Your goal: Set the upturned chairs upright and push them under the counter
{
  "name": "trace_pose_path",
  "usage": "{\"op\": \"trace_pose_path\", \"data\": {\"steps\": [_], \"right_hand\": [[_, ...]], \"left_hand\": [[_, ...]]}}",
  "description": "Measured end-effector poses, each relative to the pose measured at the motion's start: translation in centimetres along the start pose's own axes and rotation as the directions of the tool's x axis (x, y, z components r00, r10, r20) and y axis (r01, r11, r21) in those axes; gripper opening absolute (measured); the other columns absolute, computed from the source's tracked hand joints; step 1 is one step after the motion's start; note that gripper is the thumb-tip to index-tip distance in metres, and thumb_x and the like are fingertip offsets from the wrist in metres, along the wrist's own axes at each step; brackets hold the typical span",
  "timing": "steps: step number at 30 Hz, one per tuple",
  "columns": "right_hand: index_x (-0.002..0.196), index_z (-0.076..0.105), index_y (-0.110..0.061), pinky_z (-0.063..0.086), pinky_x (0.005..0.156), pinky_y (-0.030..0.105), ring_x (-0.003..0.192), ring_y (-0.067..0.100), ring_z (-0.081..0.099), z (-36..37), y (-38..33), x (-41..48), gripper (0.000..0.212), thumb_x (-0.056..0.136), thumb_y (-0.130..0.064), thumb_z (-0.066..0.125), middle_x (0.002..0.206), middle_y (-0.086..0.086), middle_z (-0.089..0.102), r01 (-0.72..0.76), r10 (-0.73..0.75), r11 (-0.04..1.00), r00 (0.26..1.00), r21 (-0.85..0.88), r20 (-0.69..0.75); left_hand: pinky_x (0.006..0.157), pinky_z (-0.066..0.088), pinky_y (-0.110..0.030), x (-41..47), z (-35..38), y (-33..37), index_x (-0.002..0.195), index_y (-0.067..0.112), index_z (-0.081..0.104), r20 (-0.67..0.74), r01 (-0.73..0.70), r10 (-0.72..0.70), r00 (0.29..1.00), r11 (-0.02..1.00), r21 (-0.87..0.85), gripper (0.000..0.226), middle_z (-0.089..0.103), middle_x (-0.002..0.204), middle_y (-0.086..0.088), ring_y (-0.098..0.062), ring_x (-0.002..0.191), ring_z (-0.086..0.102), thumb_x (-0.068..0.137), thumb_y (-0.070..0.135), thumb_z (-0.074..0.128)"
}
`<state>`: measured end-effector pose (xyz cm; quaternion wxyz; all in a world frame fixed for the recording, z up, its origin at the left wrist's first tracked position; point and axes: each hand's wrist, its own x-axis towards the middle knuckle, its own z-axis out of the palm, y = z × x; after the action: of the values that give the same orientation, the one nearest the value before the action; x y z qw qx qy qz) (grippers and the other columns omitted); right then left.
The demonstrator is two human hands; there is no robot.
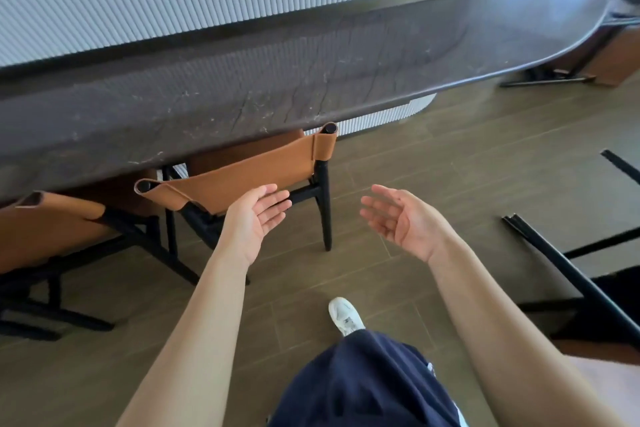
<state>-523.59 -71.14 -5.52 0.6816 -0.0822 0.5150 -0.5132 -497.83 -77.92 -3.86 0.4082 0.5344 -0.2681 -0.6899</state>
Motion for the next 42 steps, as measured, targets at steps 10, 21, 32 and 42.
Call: {"op": "trace_pose_path", "data": {"steps": [10,21,32,42], "right_hand": [[0.107,0.067,-0.019,0.053,0.077,0.032,0.107,0.022,0.063,-7.4,5.5,-11.8,0.018,0.097,-0.026,0.053,0.122,0.009,0.064,0.153,-0.132,0.987,0.936,0.039,-0.327],[0.106,0.065,-0.026,0.051,0.088,0.034,0.112,0.02,0.061,-19.6,9.5,-26.0,0.015,0.099,-0.029,0.053,0.122,0.004,0.064,0.286,-0.191,0.954,0.814,0.092,-0.549],[0.132,0.058,-0.018,0.049,0.084,0.032,0.115,0.022,0.06,-34.7,15.4,-43.8,0.035,0.101,-0.026,0.045,0.125,0.006,0.062,0.313,-0.117,0.941,0.661,0.131,-0.741],[0.123,0.06,-0.019,0.049,0.083,0.034,0.108,0.022,0.062,-45.2,17.2,-50.3,0.027,0.102,-0.023,0.042,0.117,0.007,0.064,0.427,-0.09,0.884,0.553,0.189,-0.828]], "left_hand": [[0.092,0.052,-0.035,-6.0,3.9,-6.4,0.108,0.013,0.069,0.181,0.026,-0.077,0.98,0.963,0.269,0.024,0.075,0.103,-0.002,-0.016,0.102,0.069,0.098,0.023,0.049],[0.095,0.05,-0.035,-17.3,15.1,-16.8,0.11,0.016,0.068,0.456,-0.058,-0.164,0.875,0.899,0.435,0.023,0.073,0.108,-0.002,-0.016,0.105,0.067,0.098,0.021,0.048],[0.093,0.05,-0.037,-32.3,25.1,-32.6,0.113,0.018,0.064,0.551,0.003,-0.3,0.779,0.88,0.475,0.021,0.071,0.111,-0.005,-0.018,0.106,0.067,0.096,0.015,0.052],[0.092,0.051,-0.034,-38.0,35.7,-39.3,0.114,0.017,0.063,0.614,-0.031,-0.367,0.699,0.842,0.538,0.024,0.071,0.111,-0.006,-0.018,0.103,0.067,0.095,0.008,0.051]]}}
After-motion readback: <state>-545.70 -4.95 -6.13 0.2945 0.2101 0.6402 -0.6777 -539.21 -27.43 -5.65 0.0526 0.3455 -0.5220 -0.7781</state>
